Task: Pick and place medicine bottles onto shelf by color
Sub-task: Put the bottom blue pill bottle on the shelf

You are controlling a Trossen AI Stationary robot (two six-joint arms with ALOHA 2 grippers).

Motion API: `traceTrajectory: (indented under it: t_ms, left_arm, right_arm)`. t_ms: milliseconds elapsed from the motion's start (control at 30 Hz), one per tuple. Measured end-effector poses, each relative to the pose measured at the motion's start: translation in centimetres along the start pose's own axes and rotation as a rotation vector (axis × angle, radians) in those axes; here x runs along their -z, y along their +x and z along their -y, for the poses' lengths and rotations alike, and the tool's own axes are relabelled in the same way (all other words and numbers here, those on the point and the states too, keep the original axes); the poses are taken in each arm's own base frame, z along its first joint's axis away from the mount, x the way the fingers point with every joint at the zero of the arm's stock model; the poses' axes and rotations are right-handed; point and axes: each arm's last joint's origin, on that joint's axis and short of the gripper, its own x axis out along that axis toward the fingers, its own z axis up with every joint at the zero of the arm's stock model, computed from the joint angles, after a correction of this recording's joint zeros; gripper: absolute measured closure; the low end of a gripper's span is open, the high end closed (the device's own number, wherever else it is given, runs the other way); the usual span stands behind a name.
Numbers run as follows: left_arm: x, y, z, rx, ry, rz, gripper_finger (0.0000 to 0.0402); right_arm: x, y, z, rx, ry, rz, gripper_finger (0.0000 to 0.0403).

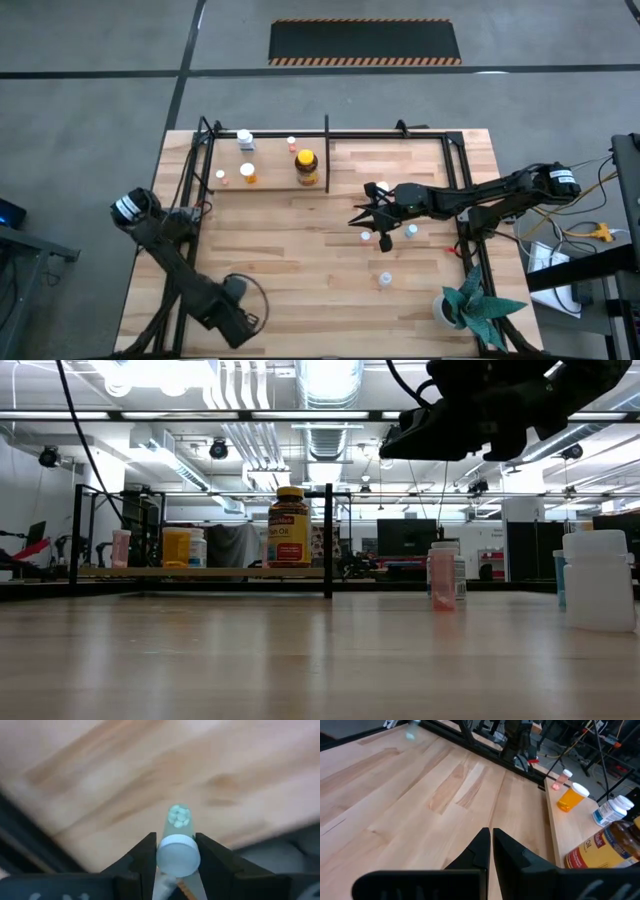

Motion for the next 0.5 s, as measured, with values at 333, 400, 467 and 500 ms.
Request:
traceTrajectory:
  t_ms: [333, 400, 467, 500]
  left_arm:
    - [-7.3, -7.3, 4.7, 0.245, 0.343, 0.054, 0.0297]
    - [-9.0, -8.7, 4.9, 0.26, 0.397, 0.083, 0.0297]
    - [-10.8, -10.1, 4.8, 0.253, 0.438, 0.109, 0.0297]
    - [-11.6, -10.9, 4.6, 0.244, 0.459, 0.12, 0.0297]
  right_arm:
    - [0.4, 0.0, -0.2, -0.013, -0.027, -0.041, 0.039]
    - [0.3, -0.1, -0.1, -0.012, -0.039, -0.04, 0.039]
    - [0.1, -0.3, -0.1, -0.008, -0.044, -0.033, 0.039]
    - [0.0, -0.5, 0.0, -0.005, -0.046, -0.026, 0.039]
